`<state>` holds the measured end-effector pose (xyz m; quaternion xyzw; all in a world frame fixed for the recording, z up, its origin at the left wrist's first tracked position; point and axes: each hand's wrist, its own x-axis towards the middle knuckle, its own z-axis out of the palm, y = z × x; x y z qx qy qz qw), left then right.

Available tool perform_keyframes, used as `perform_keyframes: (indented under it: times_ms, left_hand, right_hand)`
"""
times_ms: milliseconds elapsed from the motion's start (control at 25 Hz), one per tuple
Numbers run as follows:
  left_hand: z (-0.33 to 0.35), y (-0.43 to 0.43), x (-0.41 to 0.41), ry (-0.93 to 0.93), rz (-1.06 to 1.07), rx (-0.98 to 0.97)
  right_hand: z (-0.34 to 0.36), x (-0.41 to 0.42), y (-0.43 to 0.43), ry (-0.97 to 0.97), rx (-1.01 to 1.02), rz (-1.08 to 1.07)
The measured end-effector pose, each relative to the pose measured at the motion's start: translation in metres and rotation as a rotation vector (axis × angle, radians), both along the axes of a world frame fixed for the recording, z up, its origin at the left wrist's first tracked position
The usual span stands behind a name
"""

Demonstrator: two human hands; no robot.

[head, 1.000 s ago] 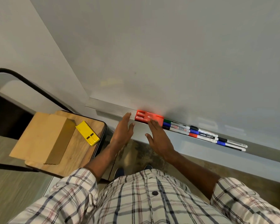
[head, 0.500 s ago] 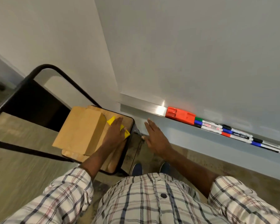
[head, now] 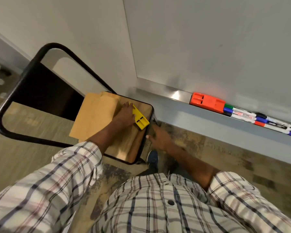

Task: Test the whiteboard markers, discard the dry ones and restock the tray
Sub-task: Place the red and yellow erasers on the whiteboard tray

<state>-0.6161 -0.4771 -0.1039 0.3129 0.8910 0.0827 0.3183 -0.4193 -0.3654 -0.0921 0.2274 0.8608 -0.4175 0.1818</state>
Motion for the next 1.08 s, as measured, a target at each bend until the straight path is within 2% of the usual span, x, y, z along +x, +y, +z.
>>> perform_keyframes:
  times_ms: [440, 800, 1000, 1080]
  left_hand:
    - [-0.006, -0.005, -0.009, 0.005, 0.077, -0.017]
    - [-0.001, -0.002, 0.039, -0.117, 0.416, 0.335]
    - [0.018, 0.027, 0.083, -0.16, 0.409, 0.505]
    - [0.025, 0.04, 0.103, -0.177, 0.384, 0.548]
  right_hand:
    - [-0.012, -0.016, -0.006, -0.02, -0.322, -0.499]
    - [-0.001, 0.014, 0.01, 0.114, -0.306, -0.644]
    - [0.006, 0.05, 0.023, 0.235, -0.262, -0.754]
    - [0.011, 0.072, 0.033, 0.273, -0.185, -0.828]
